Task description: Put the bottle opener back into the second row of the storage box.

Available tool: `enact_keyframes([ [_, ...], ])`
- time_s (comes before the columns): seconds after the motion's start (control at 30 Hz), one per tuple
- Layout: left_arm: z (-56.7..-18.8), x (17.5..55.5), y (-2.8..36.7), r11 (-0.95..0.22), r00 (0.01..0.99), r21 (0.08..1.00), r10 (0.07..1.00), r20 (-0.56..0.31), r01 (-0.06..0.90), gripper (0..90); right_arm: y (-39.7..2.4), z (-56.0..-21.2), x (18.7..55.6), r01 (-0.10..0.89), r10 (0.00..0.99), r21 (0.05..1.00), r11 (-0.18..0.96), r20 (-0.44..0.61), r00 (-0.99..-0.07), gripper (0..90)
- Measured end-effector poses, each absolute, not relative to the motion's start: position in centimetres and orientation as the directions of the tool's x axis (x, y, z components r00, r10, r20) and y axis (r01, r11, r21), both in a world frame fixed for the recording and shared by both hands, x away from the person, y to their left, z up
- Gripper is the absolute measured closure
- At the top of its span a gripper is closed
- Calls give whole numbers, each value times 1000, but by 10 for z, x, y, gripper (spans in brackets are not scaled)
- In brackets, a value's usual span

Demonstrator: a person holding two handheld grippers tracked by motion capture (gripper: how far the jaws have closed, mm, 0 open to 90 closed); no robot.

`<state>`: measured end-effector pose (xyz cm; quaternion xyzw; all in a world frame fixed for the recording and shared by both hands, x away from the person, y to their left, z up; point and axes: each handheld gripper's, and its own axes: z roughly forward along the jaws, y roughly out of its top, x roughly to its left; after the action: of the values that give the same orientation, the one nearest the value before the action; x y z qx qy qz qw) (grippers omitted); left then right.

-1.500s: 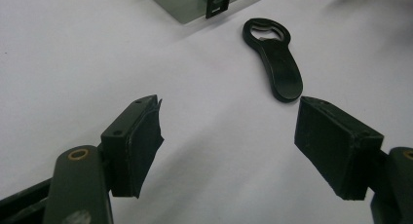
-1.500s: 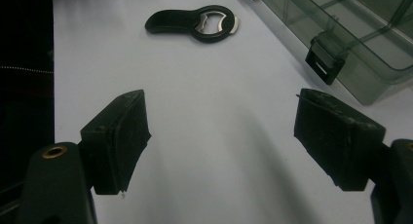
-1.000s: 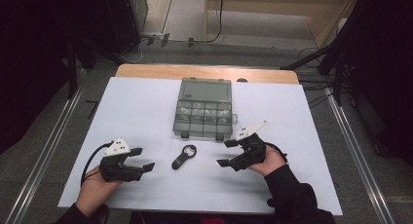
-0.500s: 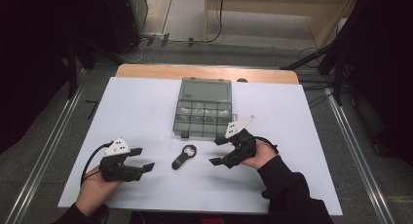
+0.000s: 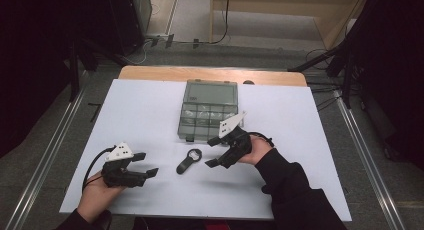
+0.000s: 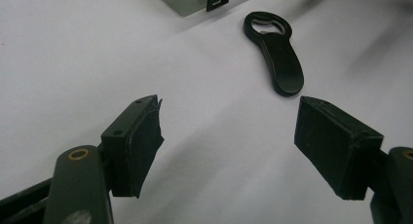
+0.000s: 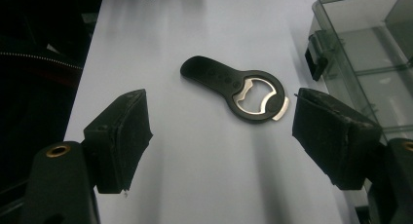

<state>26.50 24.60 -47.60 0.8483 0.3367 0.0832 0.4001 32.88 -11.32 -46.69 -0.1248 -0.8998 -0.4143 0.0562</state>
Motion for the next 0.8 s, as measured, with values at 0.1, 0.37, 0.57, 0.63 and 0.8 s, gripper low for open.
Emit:
enact_keyframes([
  [0.1,-476,265,246,-451,758,734,639,-133,508,249,-109,-467,329,258,161,727,637,201,-966,228],
  [0.37,-477,267,247,-439,755,731,637,-156,522,249,-94,-467,337,230,109,718,656,212,-971,241],
  [0.57,-477,266,248,-440,756,732,636,-155,520,249,-89,-468,345,210,95,713,669,198,-976,247],
  [0.63,-477,266,248,-440,757,733,635,-155,519,249,-88,-468,348,210,90,718,664,202,-975,248],
  [0.8,-477,266,248,-441,757,732,635,-154,519,249,-83,-470,349,185,70,726,663,186,-980,250],
])
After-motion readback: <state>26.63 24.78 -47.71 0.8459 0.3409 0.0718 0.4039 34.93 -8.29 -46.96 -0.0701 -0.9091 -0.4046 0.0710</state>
